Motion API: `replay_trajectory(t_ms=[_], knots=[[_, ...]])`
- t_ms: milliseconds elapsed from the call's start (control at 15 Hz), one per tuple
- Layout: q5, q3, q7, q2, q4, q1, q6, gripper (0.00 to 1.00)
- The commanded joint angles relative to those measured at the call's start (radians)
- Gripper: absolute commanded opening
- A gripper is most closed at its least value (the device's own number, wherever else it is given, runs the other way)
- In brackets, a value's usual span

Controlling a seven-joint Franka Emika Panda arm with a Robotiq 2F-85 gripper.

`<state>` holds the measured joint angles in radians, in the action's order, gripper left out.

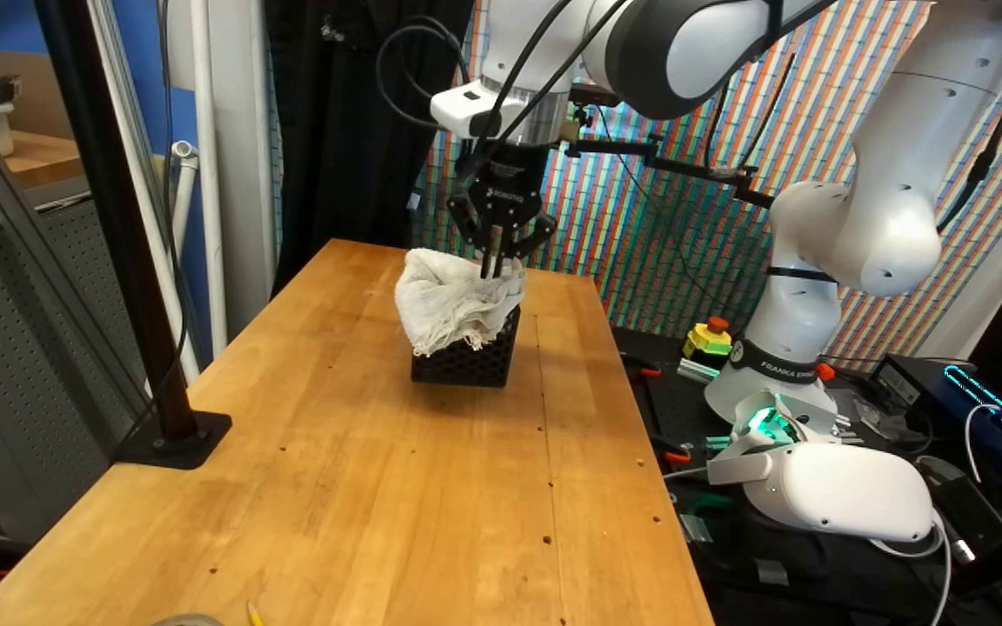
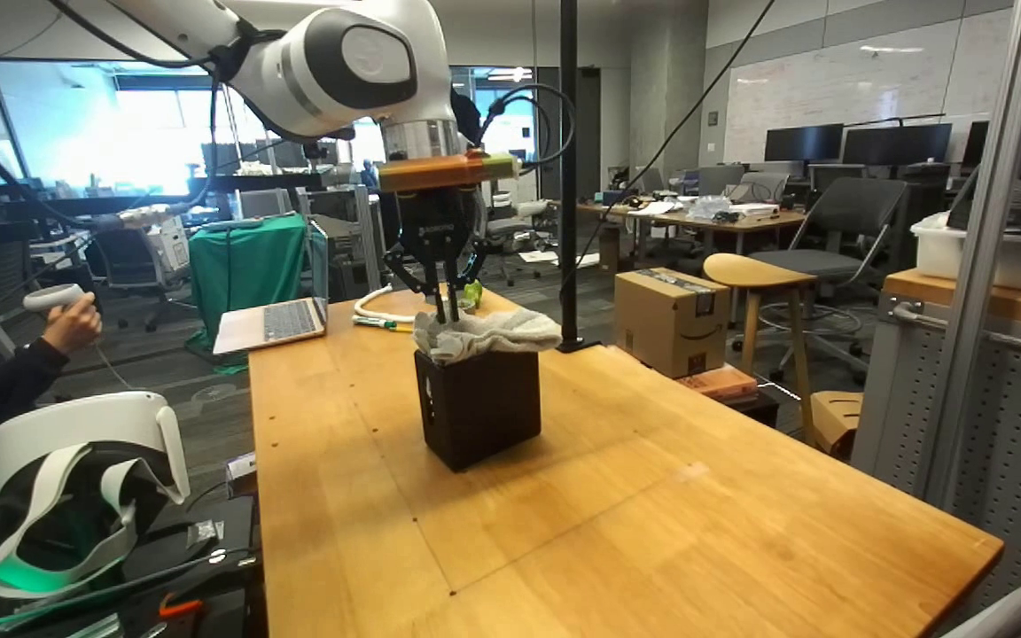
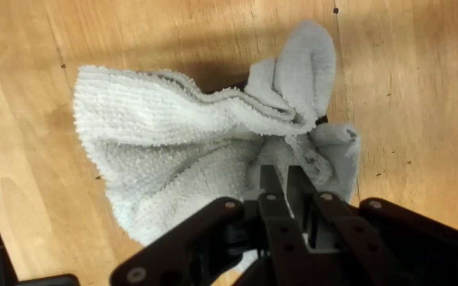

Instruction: Put the white towel inside the black basket

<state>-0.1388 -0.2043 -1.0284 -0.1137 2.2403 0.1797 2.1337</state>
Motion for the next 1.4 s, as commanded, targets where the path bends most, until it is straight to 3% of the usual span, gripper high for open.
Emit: replay_trajectory(t_ms=[0, 600, 1000, 1333], knots=[[-0.039, -0.022, 0.047, -0.097, 0.029, 0.045, 0.005, 0.15], [-0.032, -0.067, 0.028, -0.003, 0.032, 0.127, 0.054, 0.15], [-0.108, -0.059, 0.032, 0.063, 0.018, 0.106, 0.043, 0.15], [-0.193, -0.034, 0.052, 0.023, 0.031, 0.074, 0.040, 0.15]])
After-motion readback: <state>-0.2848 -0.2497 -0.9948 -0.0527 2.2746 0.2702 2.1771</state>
